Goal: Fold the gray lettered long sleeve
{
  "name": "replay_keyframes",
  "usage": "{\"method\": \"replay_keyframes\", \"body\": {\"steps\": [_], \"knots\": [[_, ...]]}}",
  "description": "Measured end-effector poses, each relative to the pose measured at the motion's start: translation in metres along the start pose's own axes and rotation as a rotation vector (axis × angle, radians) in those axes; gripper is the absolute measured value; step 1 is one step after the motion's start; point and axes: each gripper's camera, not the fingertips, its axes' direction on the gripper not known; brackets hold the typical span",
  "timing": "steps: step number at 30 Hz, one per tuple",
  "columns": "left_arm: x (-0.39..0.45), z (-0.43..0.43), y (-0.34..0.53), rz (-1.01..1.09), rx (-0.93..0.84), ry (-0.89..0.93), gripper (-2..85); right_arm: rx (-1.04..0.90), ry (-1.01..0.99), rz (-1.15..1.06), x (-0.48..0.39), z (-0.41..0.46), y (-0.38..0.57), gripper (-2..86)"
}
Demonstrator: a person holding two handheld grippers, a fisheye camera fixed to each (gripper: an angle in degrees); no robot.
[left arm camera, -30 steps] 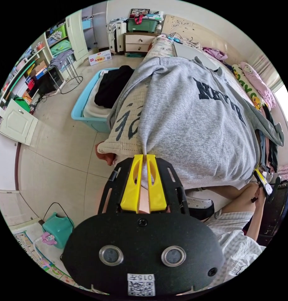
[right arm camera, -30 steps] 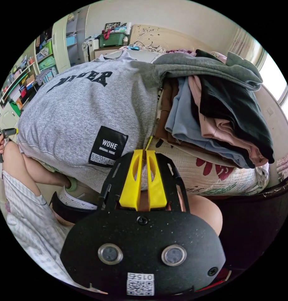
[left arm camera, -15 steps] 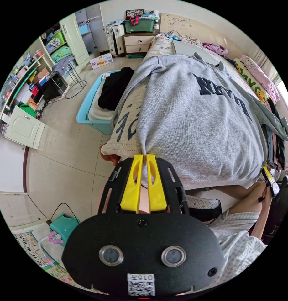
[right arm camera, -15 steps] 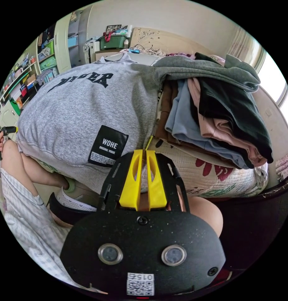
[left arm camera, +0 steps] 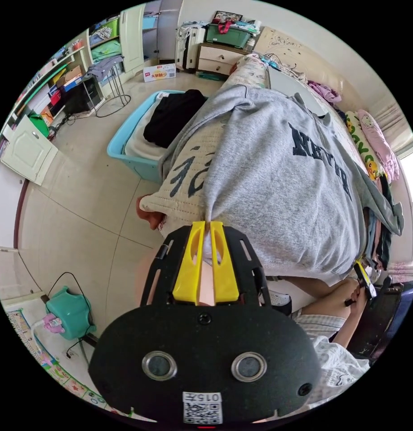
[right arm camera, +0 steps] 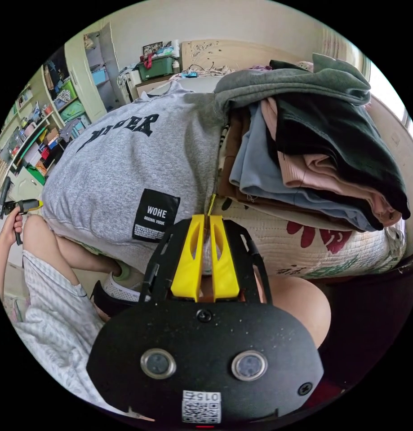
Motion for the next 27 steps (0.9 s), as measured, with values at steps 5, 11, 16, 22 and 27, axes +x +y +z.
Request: {"method": "replay_keyframes", "body": {"steps": [5, 11, 16, 22, 27], "knots": [[0.044, -0.053, 0.042, 0.06, 0.32, -0.043, -0.6, 0.067, -0.121, 0.088, 0.013, -0.045, 0.0, 0.7], [0.149, -0.047, 0.077, 0.295, 0.444, 0.115, -0.5, 0.145, -0.043, 0.099, -0.039, -0.089, -0.013, 0.2], [0.219, 0.01, 0.092, 0.393, 0.335, 0.421, 1.6, 0.264, -0.016, 0.077, -0.068, -0.125, -0.023, -0.3], [0.262, 0.041, 0.104, 0.446, 0.304, 0.503, 7.9, 0.158, -0.165, 0.135, -0.086, -0.083, -0.061, -0.3], [0.275, 0.06, 0.096, 0.317, 0.297, 0.291, 6.0, 0.12, -0.102, 0.187, -0.122, -0.049, -0.083, -0.2]]}}
